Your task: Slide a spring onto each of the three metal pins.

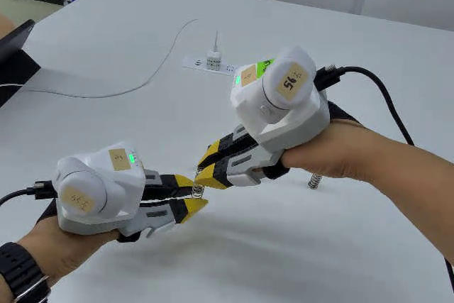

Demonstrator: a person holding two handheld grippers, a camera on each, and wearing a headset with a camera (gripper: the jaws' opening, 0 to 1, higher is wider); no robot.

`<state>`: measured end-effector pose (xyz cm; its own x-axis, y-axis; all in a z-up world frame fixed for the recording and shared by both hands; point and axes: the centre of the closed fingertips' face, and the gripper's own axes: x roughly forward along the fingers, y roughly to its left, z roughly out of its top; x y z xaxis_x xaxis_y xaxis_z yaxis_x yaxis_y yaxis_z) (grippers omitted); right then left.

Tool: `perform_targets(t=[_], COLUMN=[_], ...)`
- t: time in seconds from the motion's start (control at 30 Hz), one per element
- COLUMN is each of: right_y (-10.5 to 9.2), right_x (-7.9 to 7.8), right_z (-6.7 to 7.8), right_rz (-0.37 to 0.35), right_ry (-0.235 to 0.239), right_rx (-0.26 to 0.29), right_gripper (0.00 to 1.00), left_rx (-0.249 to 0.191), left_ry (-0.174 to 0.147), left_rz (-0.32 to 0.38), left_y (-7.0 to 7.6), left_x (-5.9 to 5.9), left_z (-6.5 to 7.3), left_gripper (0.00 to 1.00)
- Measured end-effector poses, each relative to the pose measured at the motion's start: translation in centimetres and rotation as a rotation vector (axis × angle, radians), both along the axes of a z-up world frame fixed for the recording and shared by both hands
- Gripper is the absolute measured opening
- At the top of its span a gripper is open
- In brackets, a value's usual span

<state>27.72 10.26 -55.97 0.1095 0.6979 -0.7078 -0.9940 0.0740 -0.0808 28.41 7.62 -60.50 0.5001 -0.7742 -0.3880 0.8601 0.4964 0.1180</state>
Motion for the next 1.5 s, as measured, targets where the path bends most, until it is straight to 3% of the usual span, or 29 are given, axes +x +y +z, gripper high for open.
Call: perform_targets(t=[0.63, 1.03, 1.5], right_y=[-0.1, -0.5, -1.4], right_x=[0.4, 1.5, 4.1], right_z=[0.3, 0.9, 2.5], right_rz=[-0.007, -0.03, -0.087], right_ry=[-0.016, -0.033, -0.07], right_rx=[-0.003, 0.0, 0.011], right_gripper=[0.11, 0.11, 0.11], left_rx=[-0.016, -0.04, -0.066], left_ry=[0.008, 0.022, 0.041], left_rz=[0.019, 0.068, 0.147], left_y=[0.0, 1.1, 2.9], left_x=[0.3, 1.0, 1.8], left_z=[0.0, 0.0, -0.1], left_gripper=[0.15, 0.27, 0.43])
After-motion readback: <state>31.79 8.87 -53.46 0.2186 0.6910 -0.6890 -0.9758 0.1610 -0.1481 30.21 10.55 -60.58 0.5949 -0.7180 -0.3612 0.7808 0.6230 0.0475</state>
